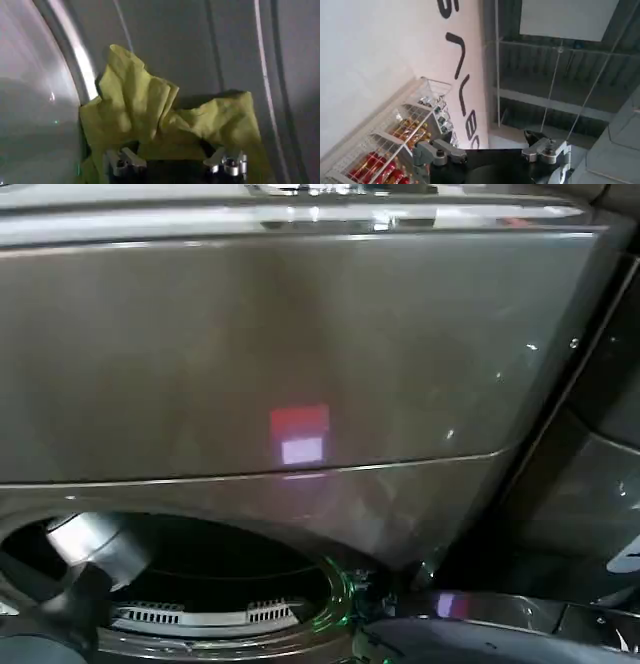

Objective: Grasp the clothes from the dryer.

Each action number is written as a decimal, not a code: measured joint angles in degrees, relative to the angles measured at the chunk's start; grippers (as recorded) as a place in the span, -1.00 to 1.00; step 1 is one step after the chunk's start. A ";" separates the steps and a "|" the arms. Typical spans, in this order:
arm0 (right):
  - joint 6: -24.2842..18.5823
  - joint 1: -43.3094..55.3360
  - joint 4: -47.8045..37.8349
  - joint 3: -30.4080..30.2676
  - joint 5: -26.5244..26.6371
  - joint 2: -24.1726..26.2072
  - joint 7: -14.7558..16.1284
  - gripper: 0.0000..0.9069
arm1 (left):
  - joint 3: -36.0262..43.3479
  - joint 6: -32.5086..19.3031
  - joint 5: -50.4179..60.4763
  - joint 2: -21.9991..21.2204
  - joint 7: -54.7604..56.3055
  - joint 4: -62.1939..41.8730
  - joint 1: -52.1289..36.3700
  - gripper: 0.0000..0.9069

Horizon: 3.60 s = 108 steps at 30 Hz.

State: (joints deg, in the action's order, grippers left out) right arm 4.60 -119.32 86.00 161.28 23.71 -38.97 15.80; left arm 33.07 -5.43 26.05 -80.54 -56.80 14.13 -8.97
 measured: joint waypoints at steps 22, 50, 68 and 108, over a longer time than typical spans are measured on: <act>-0.09 1.10 0.12 -0.99 -0.29 -0.21 -0.09 1.00 | -4.09 1.79 -4.79 -0.11 6.13 2.24 2.03 -1.00; -0.06 1.72 0.44 -1.79 0.02 0.09 -0.35 1.00 | -31.26 11.62 -23.12 2.84 42.72 25.60 16.90 -1.00; 0.36 -0.15 -0.63 0.73 0.12 0.01 -1.51 1.00 | -44.09 12.07 -34.49 -0.19 71.36 52.46 35.67 -1.00; 0.38 -2.40 -0.48 4.26 0.41 -0.01 -1.76 1.00 | -51.64 14.04 -32.67 -1.30 81.08 78.97 57.37 -1.00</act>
State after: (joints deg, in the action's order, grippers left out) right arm 4.98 -121.71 85.53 165.54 24.12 -38.98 14.04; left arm -18.57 8.62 -6.62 -81.84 24.28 93.10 48.39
